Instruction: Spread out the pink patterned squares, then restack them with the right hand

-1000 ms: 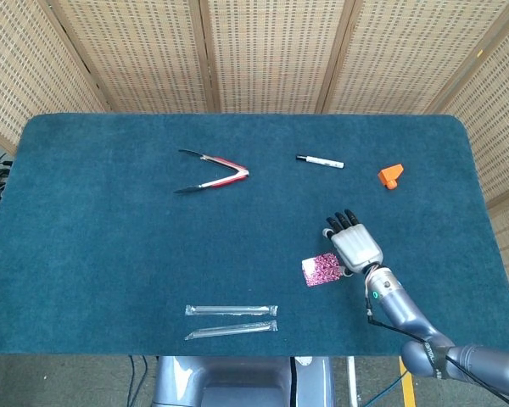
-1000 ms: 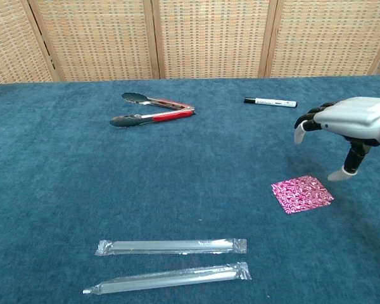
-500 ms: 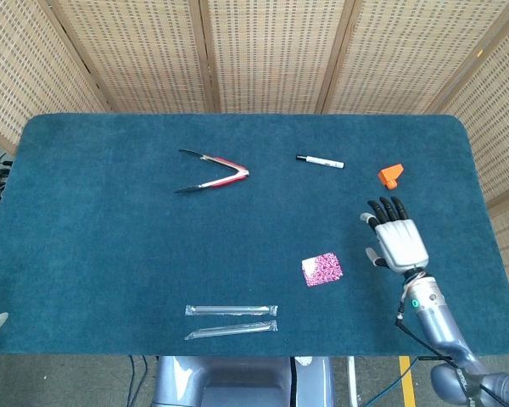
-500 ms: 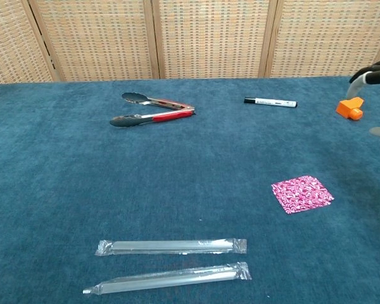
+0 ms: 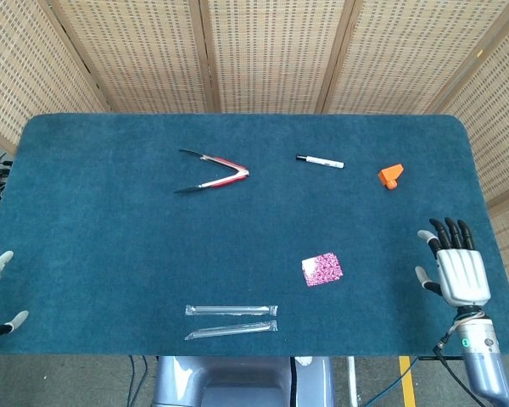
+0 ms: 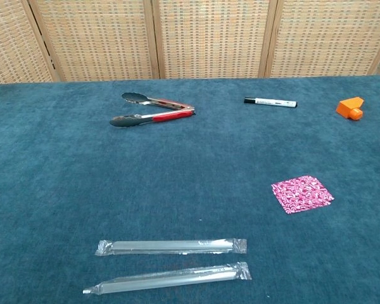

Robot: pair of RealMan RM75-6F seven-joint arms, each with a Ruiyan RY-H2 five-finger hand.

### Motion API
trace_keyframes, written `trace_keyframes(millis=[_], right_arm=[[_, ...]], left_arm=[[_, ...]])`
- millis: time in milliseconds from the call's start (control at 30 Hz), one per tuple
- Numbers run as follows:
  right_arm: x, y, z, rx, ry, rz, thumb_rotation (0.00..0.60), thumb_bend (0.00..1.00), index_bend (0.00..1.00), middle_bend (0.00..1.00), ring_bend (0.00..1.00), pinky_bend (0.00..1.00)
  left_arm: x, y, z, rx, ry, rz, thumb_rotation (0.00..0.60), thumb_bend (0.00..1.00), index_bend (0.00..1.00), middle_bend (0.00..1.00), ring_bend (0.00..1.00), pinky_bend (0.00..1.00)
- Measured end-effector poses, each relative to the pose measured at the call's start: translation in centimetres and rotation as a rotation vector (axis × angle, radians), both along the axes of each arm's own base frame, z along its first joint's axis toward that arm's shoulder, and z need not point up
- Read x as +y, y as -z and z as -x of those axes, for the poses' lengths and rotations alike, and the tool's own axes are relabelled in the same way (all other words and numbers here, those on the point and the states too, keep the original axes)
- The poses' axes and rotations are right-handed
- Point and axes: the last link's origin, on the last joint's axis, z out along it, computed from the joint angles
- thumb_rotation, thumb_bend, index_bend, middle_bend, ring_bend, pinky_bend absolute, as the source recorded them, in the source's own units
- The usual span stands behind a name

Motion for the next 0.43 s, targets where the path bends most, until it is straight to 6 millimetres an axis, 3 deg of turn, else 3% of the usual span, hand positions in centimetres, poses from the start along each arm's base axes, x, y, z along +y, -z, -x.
trace_keyframes(millis=[200, 433], right_arm=[[2.4, -0.6, 1.0, -0.016, 0.01, 0.032, 0.6, 0.34, 0.25, 0.14, 0.0, 0.0], [3.2, -1.0, 1.6, -0.017, 0.029, 0.045, 0.6, 0.34, 0.26, 0.14, 0.0, 0.0]], left_arm=[[0.0, 0.6, -0.5, -0.006, 0.053, 0.024, 0.6, 0.12, 0.08, 0.0, 0.0, 0.0], [0.4, 1.1, -1.0, 0.0, 0.085, 0.066, 0.6, 0.12, 0.08, 0.0, 0.0, 0.0]])
